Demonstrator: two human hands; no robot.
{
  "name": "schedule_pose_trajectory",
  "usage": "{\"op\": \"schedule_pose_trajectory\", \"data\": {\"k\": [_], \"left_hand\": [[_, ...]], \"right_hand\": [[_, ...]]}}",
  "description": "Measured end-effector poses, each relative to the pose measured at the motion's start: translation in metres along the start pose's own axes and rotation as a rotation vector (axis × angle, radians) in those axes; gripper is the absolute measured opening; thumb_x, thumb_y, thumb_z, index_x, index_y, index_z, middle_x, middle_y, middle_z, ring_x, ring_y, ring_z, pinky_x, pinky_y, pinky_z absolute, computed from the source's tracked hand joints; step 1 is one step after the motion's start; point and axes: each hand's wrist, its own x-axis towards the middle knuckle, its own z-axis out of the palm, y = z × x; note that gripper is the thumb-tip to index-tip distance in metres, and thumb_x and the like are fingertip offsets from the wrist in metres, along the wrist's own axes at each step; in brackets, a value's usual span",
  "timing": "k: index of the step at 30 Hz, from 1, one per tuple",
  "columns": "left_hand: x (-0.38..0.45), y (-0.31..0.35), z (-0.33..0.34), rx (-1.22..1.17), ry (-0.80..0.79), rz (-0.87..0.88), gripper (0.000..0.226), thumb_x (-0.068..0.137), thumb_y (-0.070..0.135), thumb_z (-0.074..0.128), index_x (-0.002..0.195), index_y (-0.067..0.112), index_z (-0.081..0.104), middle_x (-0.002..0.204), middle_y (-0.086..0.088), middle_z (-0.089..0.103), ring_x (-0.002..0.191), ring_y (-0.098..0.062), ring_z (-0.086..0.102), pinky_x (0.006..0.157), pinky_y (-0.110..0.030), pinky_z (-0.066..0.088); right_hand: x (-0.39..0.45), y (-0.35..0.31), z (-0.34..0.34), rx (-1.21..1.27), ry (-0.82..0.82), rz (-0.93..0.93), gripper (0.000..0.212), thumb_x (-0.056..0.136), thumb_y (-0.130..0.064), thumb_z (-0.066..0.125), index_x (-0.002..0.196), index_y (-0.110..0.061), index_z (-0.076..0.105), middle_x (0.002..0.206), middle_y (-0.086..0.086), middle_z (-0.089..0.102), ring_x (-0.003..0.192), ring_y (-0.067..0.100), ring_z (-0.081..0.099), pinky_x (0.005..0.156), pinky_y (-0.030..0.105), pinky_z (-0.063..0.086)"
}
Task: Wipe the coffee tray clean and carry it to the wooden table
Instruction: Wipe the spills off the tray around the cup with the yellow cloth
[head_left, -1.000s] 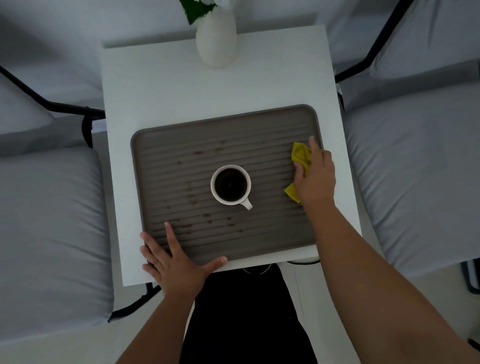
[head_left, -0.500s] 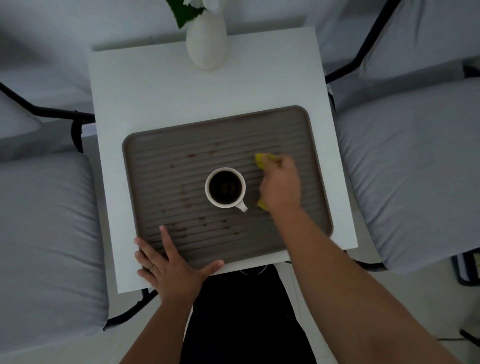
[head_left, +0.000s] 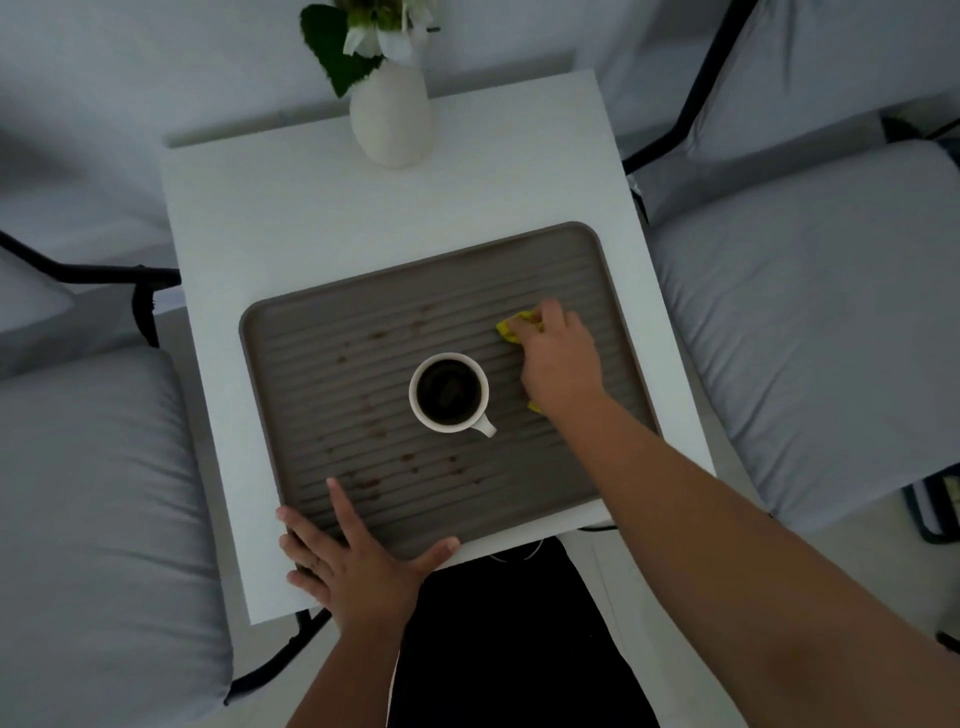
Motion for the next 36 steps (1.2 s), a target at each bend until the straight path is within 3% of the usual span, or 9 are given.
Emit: {"op": "schedule_pose_trajectory", "data": {"k": [2,6,9,11,14,20,25,32,36], "left_hand": [[-0.001,0.0,-0.001,-0.013,0.006,-0.003,0.152,0.03,0.086,0.064,0.143,0.042,-0.028,0.15,-0.008,-0.041,0.143,-0.034,-0.026,0.114,-0.058,-0.008],[0.0,0.0,-0.001,-0.013,0.009,0.004,0.153,0.031,0.086,0.064,0.143,0.041,-0.03,0.15,-0.009,-0.041,0.143,-0.034,-0.025,0.114,-0.059,-0.008],[0.0,0.0,-0.001,-0.029,0.015,0.007,0.153,0.03,0.085,0.065,0.141,0.043,-0.032,0.15,-0.008,-0.04,0.143,-0.033,-0.026,0.114,-0.059,-0.009],[0.0,0.0,0.0,-0.037,0.02,0.012,0.153,0.029,0.085,0.065,0.141,0.043,-0.031,0.151,-0.008,-0.039,0.144,-0.033,-0.026,0.114,-0.059,-0.008],[0.002,-0.001,0.0,-0.027,0.03,0.012,0.154,0.03,0.086,0.064,0.142,0.041,-0.031,0.152,-0.008,-0.037,0.144,-0.034,-0.024,0.114,-0.059,-0.006],[0.002,-0.002,-0.001,-0.019,0.014,-0.005,0.154,0.029,0.087,0.063,0.14,0.04,-0.034,0.151,-0.007,-0.039,0.144,-0.033,-0.024,0.115,-0.058,-0.006],[0.001,0.003,-0.003,-0.01,-0.006,-0.018,0.155,0.029,0.087,0.063,0.142,0.038,-0.031,0.149,-0.006,-0.043,0.143,-0.032,-0.027,0.115,-0.056,-0.009],[0.002,0.001,-0.002,-0.012,-0.006,-0.018,0.155,0.031,0.086,0.066,0.143,0.038,-0.031,0.149,-0.007,-0.043,0.143,-0.033,-0.028,0.114,-0.056,-0.011],[0.002,0.001,-0.002,-0.017,-0.004,-0.008,0.155,0.03,0.085,0.066,0.143,0.038,-0.031,0.15,-0.007,-0.042,0.143,-0.034,-0.028,0.113,-0.057,-0.011]], "right_hand": [[0.005,0.016,-0.01,-0.018,0.027,0.005,0.046,0.07,0.002,0.063,0.114,-0.011,0.066,0.116,0.023,0.053,0.095,0.042,0.052,0.081,0.046,0.047],[0.003,0.051,-0.014,-0.001,0.098,0.27,0.054,0.072,0.006,0.055,0.119,-0.021,0.064,0.121,0.018,0.048,0.1,0.038,0.049,0.083,0.042,0.047],[0.005,0.023,-0.003,0.05,0.081,0.192,0.043,0.077,-0.005,0.055,0.099,-0.041,0.063,0.117,0.008,0.049,0.097,0.033,0.053,0.065,0.04,0.056],[0.007,0.001,0.004,0.056,0.06,0.062,0.032,0.08,-0.012,0.06,0.1,-0.038,0.062,0.116,0.009,0.051,0.101,0.032,0.051,0.067,0.037,0.052],[0.011,0.007,0.002,0.115,0.081,-0.004,0.045,0.075,0.001,0.066,0.114,-0.022,0.067,0.119,0.016,0.055,0.1,0.039,0.051,0.079,0.043,0.05],[0.025,0.031,-0.004,0.136,0.115,0.215,0.045,0.08,0.001,0.053,0.117,-0.023,0.065,0.124,0.015,0.052,0.108,0.036,0.047,0.088,0.038,0.047],[0.03,-0.009,0.005,0.108,-0.001,-0.157,0.038,0.08,-0.004,0.061,0.112,-0.021,0.069,0.116,0.019,0.056,0.098,0.041,0.051,0.082,0.044,0.048],[0.045,0.024,-0.013,0.04,0.022,0.147,0.052,0.08,0.0,0.057,0.125,-0.025,0.06,0.128,0.016,0.044,0.113,0.037,0.044,0.094,0.042,0.044],[0.041,-0.015,-0.006,-0.005,-0.064,-0.071,0.043,0.087,-0.007,0.048,0.125,-0.025,0.058,0.122,0.014,0.049,0.109,0.034,0.046,0.089,0.038,0.042]]}}
